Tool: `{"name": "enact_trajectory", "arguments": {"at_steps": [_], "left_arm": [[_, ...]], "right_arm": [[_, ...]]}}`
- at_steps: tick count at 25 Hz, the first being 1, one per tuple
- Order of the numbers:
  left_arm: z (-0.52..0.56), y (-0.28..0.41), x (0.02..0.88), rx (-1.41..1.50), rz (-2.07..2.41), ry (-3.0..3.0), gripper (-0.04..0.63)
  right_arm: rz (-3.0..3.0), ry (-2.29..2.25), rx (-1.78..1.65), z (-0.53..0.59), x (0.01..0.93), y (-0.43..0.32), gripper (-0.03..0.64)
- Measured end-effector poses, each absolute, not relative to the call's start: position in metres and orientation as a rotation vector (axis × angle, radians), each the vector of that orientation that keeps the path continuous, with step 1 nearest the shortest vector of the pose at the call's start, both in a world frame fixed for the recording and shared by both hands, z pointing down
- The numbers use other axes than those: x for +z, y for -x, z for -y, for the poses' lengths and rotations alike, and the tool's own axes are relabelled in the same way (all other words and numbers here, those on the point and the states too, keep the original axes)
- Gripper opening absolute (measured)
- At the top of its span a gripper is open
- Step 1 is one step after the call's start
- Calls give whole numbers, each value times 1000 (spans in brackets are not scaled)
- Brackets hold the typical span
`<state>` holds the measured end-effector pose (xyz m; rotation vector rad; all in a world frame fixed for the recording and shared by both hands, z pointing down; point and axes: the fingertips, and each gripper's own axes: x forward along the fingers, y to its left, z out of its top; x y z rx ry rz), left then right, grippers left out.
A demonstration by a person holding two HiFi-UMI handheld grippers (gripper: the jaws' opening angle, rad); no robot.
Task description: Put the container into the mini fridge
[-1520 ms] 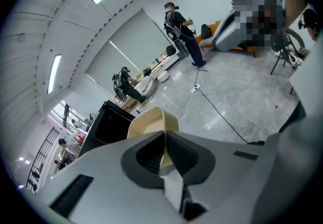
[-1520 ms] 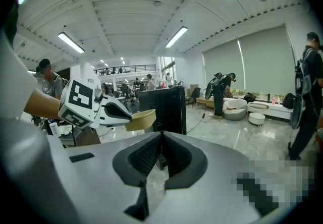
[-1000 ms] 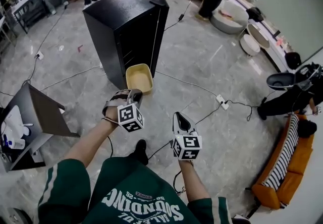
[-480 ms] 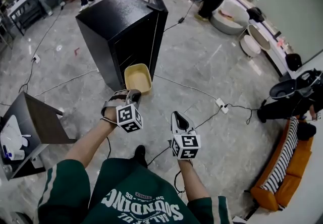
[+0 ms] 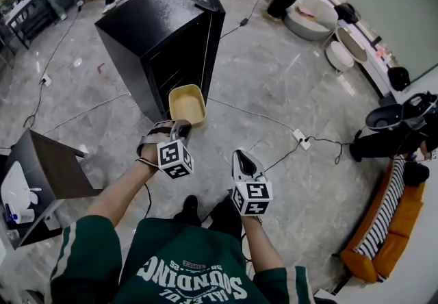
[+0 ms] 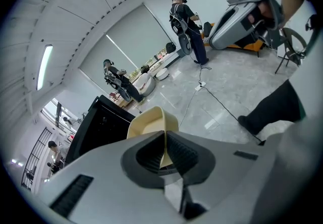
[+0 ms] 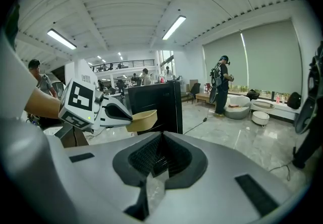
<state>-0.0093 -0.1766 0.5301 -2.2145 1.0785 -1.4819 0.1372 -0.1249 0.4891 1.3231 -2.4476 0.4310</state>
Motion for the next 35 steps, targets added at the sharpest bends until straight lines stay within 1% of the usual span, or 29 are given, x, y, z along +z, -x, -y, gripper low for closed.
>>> {"name": "enact_trajectory", "arguments": {"at_steps": [9, 24, 35], "left_arm": [[205, 11, 540, -1508, -1144, 2202, 25], [282, 32, 556, -1617, -1371, 2158, 25], [338, 31, 563, -1667, -1505, 2135, 25]], "right_arm": [[2495, -1246, 411, 168, 494, -131, 35], [2575, -933, 397, 275, 513, -99, 35], [2586, -757, 338, 345, 520, -99, 35]]}}
